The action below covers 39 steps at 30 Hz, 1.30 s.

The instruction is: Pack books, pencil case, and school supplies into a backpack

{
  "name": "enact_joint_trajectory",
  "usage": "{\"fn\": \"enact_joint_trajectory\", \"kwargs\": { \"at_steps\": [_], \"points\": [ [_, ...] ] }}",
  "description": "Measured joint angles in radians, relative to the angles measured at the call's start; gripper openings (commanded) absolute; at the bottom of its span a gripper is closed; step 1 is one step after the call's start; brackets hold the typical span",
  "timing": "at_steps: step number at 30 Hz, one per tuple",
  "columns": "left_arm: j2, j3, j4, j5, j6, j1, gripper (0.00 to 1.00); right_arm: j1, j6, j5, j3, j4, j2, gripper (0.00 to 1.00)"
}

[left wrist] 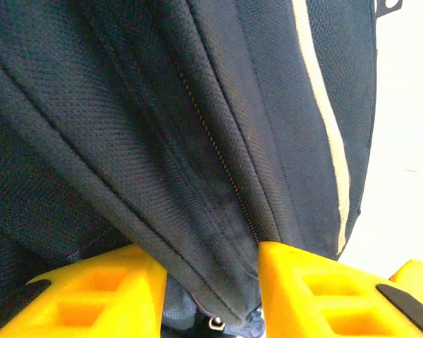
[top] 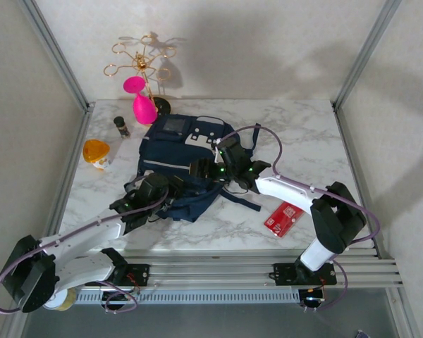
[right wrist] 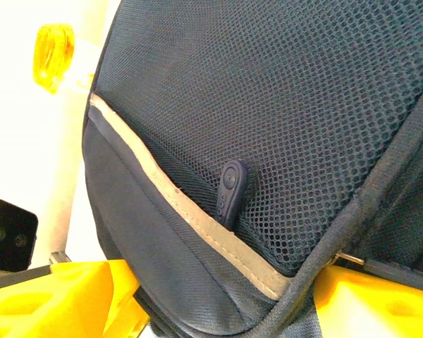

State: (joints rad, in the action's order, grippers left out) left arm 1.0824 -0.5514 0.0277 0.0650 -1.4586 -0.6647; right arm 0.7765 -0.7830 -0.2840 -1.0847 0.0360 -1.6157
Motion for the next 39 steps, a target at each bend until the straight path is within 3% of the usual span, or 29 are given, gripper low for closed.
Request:
{"fn": "enact_joint_trajectory", "kwargs": {
  "at_steps": [6, 10, 21, 39],
  "points": [
    [0.079, -0.056, -0.010, 0.035, -0.013, -0.010, 0.08, -0.006, 0.013, 0.019, 0.000, -0.019, 0.000, 0.75],
    [0.084, -0.063, -0.025, 0.045, -0.023, -0.014, 0.00, -0.007, 0.070, 0.041, 0.003, -0.013, 0.012, 0.72],
    [0.084, -0.079, -0.032, 0.045, -0.037, -0.022, 0.00, -0.006, 0.177, 0.019, 0.158, -0.005, 0.216, 0.56],
    [0.084, -0.079, -0.053, 0.059, -0.069, -0.037, 0.00, -0.029, 0.146, -0.053, 0.251, -0.156, 0.092, 0.42]
  ]
}}
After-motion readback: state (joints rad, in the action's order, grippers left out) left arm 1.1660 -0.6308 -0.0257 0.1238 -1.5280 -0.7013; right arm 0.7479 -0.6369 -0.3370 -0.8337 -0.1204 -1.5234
